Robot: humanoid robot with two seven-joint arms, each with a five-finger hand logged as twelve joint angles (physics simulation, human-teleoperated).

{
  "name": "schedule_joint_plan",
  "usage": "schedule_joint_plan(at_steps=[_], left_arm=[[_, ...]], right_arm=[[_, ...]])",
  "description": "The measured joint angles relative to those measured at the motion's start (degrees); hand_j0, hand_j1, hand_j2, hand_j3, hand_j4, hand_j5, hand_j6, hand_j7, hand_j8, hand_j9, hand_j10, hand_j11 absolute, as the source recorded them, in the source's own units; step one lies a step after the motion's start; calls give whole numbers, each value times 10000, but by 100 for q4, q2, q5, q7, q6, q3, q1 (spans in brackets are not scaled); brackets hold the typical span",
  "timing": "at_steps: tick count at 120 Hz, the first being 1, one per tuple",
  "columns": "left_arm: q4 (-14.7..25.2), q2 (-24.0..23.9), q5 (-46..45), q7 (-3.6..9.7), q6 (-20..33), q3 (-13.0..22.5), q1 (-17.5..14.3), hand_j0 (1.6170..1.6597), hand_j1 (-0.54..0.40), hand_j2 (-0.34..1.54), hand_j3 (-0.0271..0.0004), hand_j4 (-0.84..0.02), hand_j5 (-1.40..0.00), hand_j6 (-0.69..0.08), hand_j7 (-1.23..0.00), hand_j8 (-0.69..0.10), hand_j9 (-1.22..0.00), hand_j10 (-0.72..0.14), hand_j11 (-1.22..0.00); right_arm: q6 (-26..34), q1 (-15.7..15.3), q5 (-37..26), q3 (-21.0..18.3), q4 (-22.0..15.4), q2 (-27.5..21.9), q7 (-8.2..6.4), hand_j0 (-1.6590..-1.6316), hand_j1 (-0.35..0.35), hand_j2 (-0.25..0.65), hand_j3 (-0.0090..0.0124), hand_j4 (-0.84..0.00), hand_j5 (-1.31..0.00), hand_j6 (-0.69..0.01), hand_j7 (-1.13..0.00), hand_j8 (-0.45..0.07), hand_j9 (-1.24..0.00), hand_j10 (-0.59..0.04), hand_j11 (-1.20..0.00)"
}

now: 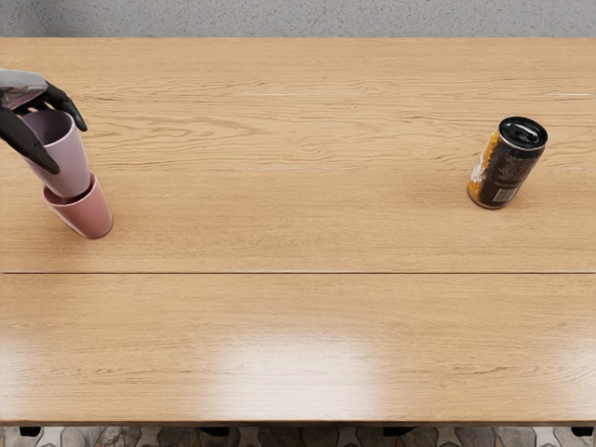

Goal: Pick up cup and place in cup with left hand

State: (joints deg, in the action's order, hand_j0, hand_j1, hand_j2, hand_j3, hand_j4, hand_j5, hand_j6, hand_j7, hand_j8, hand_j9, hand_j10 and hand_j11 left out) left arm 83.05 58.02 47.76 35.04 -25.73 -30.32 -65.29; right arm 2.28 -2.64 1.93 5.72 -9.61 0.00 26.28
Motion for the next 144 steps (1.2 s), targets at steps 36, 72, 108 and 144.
schedule_joint_plan(at_steps=[36,72,108,144], left_arm=[[-60,-13,3,0,2,6,44,16541,-1792,1180,0,-5160,-7828,-2167,-8081,-1416,-7707,-2265,-7596],[-152,-79,3,1,4,9,74,16547,-2101,1359,0,-4775,-7930,-1760,-8328,-974,-8000,-1945,-7691],[-253,-79,9,3,-7,8,79,16536,-2063,1217,0,-4829,-8128,-1666,-8537,-871,-8210,-1908,-7833],[-314,-123,10,3,-9,8,157,16532,-2059,1070,0,-4752,-8378,-1637,-8646,-830,-8295,-1904,-7888]], right_arm=[[0,0,0,0,1,0,0,-16581,-3491,3,0,0,0,0,0,1,0,2,0],[0,0,0,0,3,0,0,-16581,-3491,3,0,0,0,0,0,1,0,2,0],[0,0,0,0,3,0,0,-16581,-3491,3,0,0,0,0,0,1,0,3,0],[0,0,0,0,3,0,0,-16581,-3491,4,0,0,0,0,0,1,0,3,0]])
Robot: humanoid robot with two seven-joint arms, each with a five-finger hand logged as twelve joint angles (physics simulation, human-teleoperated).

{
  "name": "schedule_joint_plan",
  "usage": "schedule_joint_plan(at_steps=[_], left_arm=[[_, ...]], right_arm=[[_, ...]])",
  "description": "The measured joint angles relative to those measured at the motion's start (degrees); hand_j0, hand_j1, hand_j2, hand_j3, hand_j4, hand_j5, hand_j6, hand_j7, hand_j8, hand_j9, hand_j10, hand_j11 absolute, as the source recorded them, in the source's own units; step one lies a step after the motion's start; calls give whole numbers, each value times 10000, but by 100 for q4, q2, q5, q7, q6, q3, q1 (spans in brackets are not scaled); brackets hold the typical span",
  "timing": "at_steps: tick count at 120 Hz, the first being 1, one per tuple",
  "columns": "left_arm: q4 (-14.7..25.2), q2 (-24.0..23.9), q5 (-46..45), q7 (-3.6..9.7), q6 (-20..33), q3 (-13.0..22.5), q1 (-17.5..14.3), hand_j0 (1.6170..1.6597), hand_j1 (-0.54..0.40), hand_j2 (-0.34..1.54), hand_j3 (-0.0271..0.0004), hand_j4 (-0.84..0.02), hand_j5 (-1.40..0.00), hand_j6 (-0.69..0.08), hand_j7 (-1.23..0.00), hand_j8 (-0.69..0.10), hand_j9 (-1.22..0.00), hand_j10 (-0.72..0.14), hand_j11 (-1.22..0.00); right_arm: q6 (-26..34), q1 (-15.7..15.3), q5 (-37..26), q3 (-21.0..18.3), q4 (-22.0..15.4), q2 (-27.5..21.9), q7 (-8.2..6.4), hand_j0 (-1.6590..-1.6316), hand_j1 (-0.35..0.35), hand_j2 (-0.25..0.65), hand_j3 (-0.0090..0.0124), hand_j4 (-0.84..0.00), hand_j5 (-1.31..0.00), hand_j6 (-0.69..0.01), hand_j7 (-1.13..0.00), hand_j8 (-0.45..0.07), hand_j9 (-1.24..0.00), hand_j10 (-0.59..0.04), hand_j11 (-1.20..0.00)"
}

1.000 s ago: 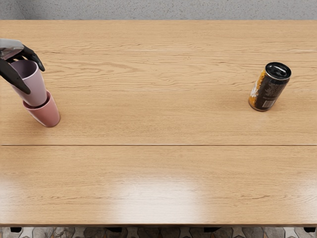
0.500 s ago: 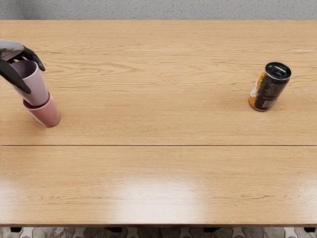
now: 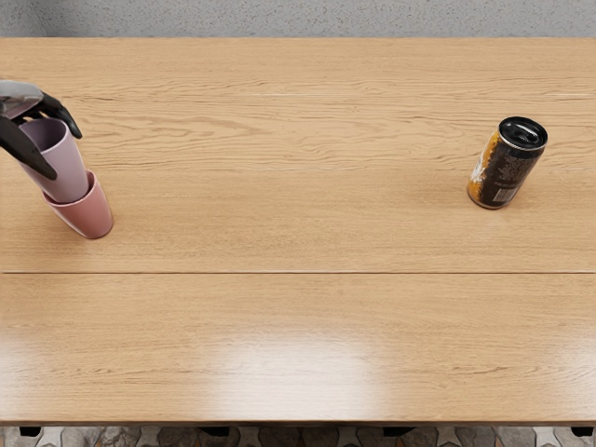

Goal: Pick up cup and place in cup with left hand

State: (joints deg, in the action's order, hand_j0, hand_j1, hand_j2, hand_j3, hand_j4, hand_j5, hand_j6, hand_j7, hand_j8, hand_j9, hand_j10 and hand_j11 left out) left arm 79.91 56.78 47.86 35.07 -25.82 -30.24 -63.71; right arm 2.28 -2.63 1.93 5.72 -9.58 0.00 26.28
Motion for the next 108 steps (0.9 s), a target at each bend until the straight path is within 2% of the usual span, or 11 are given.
schedule_joint_plan(at_steps=[28,34,48,65,108], left_arm=[[-4,5,-9,-1,5,-5,1,16539,-2011,990,0,-4847,-8296,-1670,-8575,-868,-8214,-1920,-7793],[-4,-8,-29,-2,22,-8,8,16551,-1931,1027,0,-4848,-7831,-1807,-8128,-1070,-7796,-2130,-7389],[-29,18,-197,-5,52,-19,0,16566,-1352,956,0,-4227,-6380,-2407,-6558,-1935,-6364,-2857,-6097],[-42,26,-310,-6,70,-30,0,16573,-742,802,0,-3651,-5177,-2749,-5264,-2515,-5165,-2970,-5030],[-46,18,-352,-7,82,-65,0,16579,-62,640,0,-3041,-3988,-2893,-4000,-2853,-3981,-2837,-3954]], right_arm=[[0,0,0,0,0,0,0,-16581,-3491,4,0,0,0,0,0,2,0,3,0],[0,0,0,0,0,0,0,-16581,-3491,4,0,0,0,0,0,1,0,3,0],[0,0,0,0,0,0,0,-16581,-3491,3,0,-1,0,-1,0,0,0,1,0],[0,0,1,0,0,0,0,-16581,-3491,2,0,-2,0,-3,0,-2,0,0,0],[-1,0,1,0,-3,0,0,-16581,-3491,1,0,-2,0,-4,0,-3,0,-2,0]])
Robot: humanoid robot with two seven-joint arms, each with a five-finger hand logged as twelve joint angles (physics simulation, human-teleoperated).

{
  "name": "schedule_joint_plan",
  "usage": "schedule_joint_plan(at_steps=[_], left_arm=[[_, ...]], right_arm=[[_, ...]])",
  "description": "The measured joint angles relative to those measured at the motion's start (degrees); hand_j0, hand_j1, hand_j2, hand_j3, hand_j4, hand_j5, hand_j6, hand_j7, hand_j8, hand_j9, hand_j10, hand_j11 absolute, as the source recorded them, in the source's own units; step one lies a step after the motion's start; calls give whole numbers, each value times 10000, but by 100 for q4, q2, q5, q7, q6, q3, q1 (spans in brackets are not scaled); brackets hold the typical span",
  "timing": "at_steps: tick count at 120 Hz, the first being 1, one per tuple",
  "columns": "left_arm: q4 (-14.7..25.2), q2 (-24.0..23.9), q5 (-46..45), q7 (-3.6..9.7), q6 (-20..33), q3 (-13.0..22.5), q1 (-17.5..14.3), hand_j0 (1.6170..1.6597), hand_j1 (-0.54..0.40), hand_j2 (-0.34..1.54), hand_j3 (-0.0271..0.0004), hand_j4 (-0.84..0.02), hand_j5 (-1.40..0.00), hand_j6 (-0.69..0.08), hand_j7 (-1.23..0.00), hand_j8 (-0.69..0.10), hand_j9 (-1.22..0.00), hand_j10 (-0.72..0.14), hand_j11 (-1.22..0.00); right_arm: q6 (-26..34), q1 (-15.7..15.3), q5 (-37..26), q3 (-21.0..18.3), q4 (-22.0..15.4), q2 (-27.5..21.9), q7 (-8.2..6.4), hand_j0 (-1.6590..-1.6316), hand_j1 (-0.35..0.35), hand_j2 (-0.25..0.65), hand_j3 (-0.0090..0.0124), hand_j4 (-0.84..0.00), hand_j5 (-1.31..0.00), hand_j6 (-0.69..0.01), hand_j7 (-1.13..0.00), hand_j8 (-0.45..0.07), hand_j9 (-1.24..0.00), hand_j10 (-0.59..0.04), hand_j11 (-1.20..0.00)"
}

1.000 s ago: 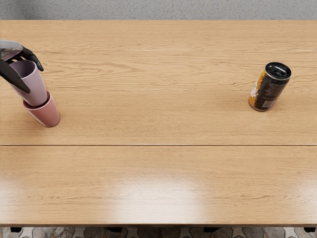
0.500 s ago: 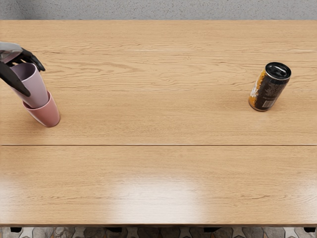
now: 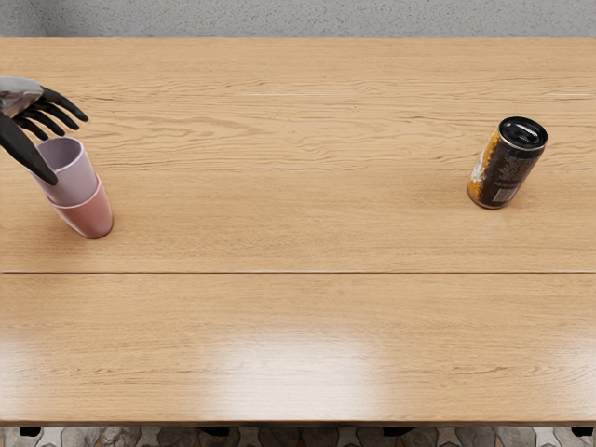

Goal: Pick up cup and place in cup with left hand

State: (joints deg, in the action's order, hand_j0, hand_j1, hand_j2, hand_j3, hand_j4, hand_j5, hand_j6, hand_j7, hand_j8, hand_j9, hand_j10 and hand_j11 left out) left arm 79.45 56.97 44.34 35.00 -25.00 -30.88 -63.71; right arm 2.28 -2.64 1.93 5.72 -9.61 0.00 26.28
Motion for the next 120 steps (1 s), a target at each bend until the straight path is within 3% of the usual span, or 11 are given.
schedule_joint_plan(at_steps=[46,70,120], left_arm=[[33,28,-485,0,-64,-24,-70,16580,865,472,0,-2266,-2900,-2252,-2898,-2244,-2893,-2200,-2886],[62,-95,-1252,0,-263,-31,-286,16580,1726,321,0,-1544,-1952,-1545,-1949,-1540,-1946,-1514,-1942],[34,-393,-3027,0,-825,-164,-290,16580,3008,88,0,-444,-539,-450,-537,-447,-535,-435,-534]], right_arm=[[0,0,0,0,-5,0,0,-16581,-3491,1,0,-2,0,-4,0,-3,0,-2,0],[0,0,0,2,-5,0,0,-16581,-3491,1,0,-2,0,-3,0,-2,0,-1,0],[1,0,0,0,3,0,0,-16581,-3491,1,0,-2,0,-4,0,-3,0,-2,0]])
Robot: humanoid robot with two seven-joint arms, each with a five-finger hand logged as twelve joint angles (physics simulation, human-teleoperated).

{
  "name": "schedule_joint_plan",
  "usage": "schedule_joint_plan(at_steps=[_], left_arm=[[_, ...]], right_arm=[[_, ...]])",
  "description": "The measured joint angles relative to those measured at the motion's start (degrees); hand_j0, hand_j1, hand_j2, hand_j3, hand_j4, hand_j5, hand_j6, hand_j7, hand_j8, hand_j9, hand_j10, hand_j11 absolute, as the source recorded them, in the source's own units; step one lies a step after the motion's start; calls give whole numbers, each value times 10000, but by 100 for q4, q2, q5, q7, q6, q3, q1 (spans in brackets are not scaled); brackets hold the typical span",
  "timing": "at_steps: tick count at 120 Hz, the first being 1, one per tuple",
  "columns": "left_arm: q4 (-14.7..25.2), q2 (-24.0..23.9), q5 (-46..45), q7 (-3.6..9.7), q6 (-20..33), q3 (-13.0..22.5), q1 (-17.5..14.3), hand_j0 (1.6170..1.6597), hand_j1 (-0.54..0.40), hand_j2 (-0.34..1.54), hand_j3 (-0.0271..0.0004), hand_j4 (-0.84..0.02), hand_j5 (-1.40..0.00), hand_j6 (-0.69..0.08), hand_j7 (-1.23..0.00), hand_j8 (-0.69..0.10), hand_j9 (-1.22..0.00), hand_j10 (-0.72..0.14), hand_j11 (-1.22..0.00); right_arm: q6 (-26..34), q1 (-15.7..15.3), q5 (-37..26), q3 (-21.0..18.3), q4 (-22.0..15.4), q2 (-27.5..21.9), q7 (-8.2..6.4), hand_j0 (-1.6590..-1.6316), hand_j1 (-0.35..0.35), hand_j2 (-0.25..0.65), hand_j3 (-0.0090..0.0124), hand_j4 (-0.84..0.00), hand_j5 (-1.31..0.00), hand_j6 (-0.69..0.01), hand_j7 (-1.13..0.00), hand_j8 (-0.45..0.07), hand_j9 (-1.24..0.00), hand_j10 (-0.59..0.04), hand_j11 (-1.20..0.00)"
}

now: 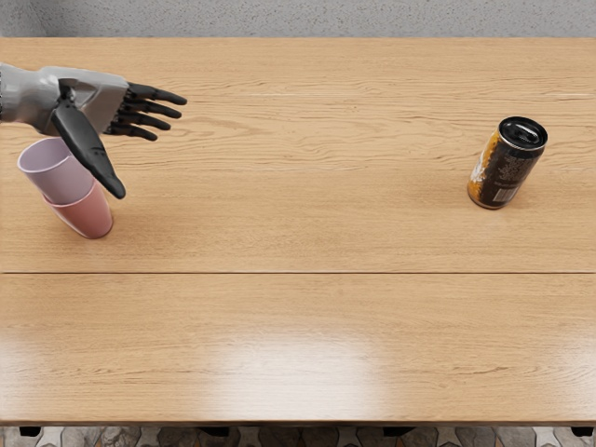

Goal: Pick up cup and place in cup with left hand

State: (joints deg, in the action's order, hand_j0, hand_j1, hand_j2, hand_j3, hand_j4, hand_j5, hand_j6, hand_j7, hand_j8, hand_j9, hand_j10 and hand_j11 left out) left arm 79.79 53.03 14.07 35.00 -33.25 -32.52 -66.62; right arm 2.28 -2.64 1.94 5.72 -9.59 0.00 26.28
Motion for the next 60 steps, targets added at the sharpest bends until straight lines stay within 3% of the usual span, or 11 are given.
schedule_joint_plan(at_steps=[60], left_arm=[[-8,-312,-331,0,-133,-214,1,16581,3258,41,0,-218,-260,-222,-259,-219,-258,-213,-257]], right_arm=[[0,0,0,0,1,0,0,-16581,-3491,1,0,-3,0,-4,0,-3,0,-2,0]])
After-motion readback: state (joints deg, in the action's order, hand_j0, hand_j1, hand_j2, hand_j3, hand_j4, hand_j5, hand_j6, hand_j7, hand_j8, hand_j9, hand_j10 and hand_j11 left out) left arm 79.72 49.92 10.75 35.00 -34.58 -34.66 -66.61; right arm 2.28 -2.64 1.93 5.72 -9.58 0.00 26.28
